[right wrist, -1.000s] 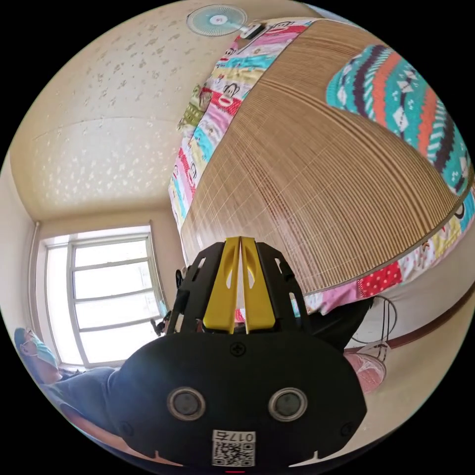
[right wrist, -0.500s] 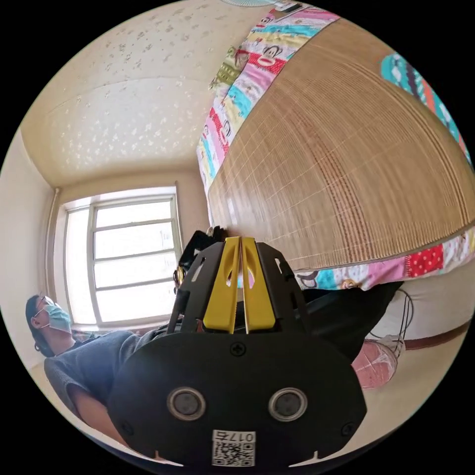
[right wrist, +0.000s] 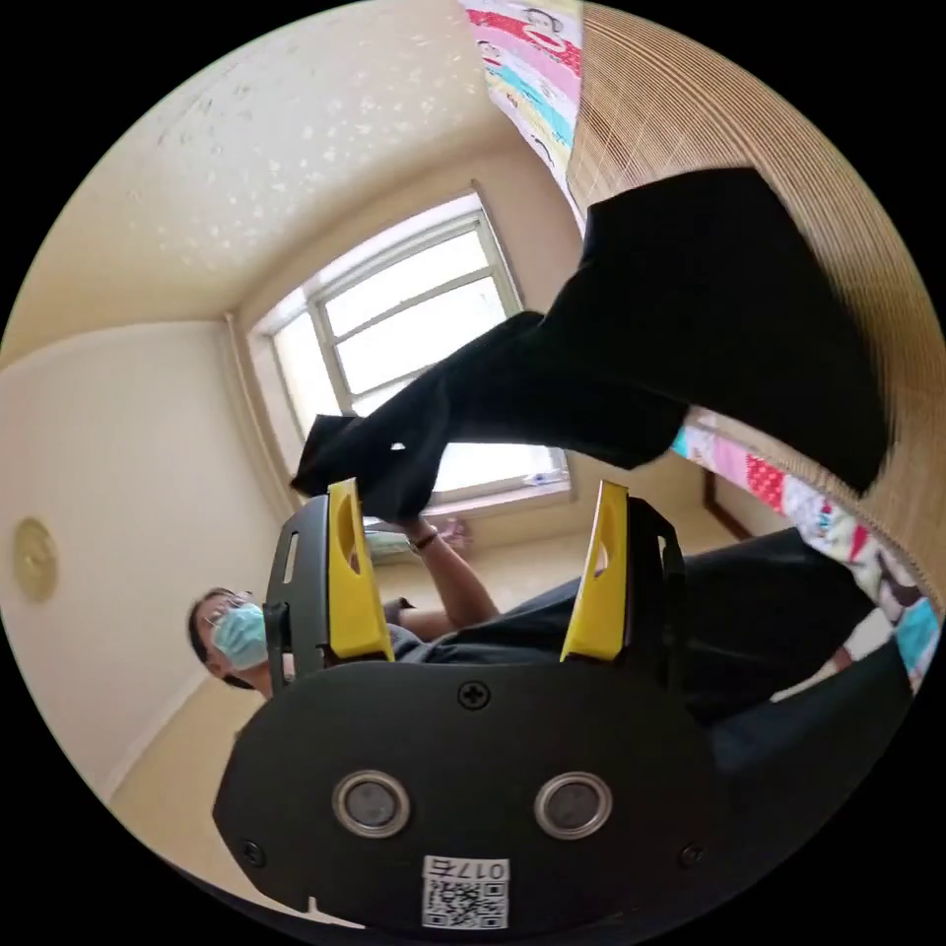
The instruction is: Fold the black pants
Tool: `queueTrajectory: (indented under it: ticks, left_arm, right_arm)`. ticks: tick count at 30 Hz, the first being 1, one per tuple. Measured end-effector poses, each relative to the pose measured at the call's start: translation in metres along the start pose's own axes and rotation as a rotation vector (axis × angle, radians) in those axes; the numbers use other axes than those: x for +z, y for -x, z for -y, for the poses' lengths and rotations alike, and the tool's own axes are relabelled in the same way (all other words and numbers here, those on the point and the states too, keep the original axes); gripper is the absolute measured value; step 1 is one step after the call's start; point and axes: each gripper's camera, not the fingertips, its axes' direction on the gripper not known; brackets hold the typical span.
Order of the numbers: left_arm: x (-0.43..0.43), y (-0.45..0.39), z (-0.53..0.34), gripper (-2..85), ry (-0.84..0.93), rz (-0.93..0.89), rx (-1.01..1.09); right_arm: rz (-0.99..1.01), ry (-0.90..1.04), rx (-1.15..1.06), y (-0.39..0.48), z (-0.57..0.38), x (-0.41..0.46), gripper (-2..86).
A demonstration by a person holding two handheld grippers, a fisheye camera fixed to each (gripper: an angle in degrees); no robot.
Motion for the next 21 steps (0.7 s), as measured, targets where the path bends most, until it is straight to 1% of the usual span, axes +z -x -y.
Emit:
queueTrajectory:
  ticks: [1,2,3,4,5,6,8,9,10,11,13,14,16,17,18,19,20,21]
  left_arm:
    - [0.025,-0.012,-0.002,-0.6,0.049,-0.062,0.048]
    - [0.074,-0.037,-0.009,-0.5,0.128,-0.185,0.131]
    - [0.118,-0.060,-0.019,-0.5,0.196,-0.284,0.191]
    - [0.139,-0.070,-0.024,-0.5,0.236,-0.332,0.214]
    - [0.178,-0.091,-0.038,-0.4,0.314,-0.435,0.259]
    - [0.208,-0.112,-0.055,-0.2,0.379,-0.515,0.305]
    - [0.238,-0.137,-0.082,0.3,0.436,-0.577,0.369]
    - [0.250,-0.148,-0.098,0.9,0.449,-0.623,0.388]
    - [0.255,-0.152,-0.105,1.3,0.458,-0.629,0.388]
    - [0.263,-0.156,-0.117,1.8,0.475,-0.616,0.378]
    - [0.269,-0.153,-0.132,2.5,0.498,-0.600,0.340]
    - [0.271,-0.147,-0.140,3.0,0.519,-0.548,0.292]
    - [0.270,-0.132,-0.155,3.9,0.566,-0.386,0.208]
    - [0.269,-0.118,-0.166,4.4,0.609,-0.235,0.143]
    - [0.268,-0.099,-0.179,5.9,0.660,-0.056,0.055]
    - [0.268,-0.089,-0.186,6.6,0.691,0.039,0.007]
    - [0.270,-0.066,-0.202,9.1,0.768,0.231,-0.092]
    - [0.272,-0.047,-0.217,10.7,0.835,0.397,-0.171]
  right_arm:
    - [0.116,-0.036,-0.006,-0.009,0.001,-0.014,30.3]
    - [0.177,-0.056,-0.009,-0.013,0.001,-0.022,30.2]
    - [0.297,-0.106,-0.005,-0.022,0.001,-0.038,30.0]
    - [0.415,-0.170,-0.008,-0.030,0.000,-0.057,28.9]
    - [0.469,-0.196,-0.006,-0.033,0.000,-0.065,28.3]
    - [0.531,-0.197,0.020,-0.039,0.000,-0.080,25.7]
    - [0.484,-0.179,-0.007,-0.033,0.001,-0.104,11.0]
    - [0.359,-0.193,-0.020,-0.021,-0.002,-0.124,3.2]
    - [0.316,-0.234,-0.098,-0.003,-0.006,-0.145,0.9]
    - [0.328,-0.245,-0.127,0.005,-0.007,-0.155,0.6]
    - [0.361,-0.215,-0.288,0.046,-0.004,-0.185,-0.3]
    - [0.365,-0.194,-0.344,0.059,-0.004,-0.190,-0.4]
    - [0.367,-0.041,-0.569,0.119,-0.005,-0.196,-0.7]
    - [0.356,0.002,-0.628,0.136,-0.007,-0.195,-0.7]
    - [0.336,0.089,-0.750,0.168,-0.013,-0.191,-0.7]
    - [0.333,0.177,-0.871,0.199,-0.022,-0.186,-0.8]
    - [0.341,0.223,-0.931,0.214,-0.027,-0.184,-0.8]
    - [0.364,0.317,-1.037,0.241,-0.037,-0.179,-0.8]
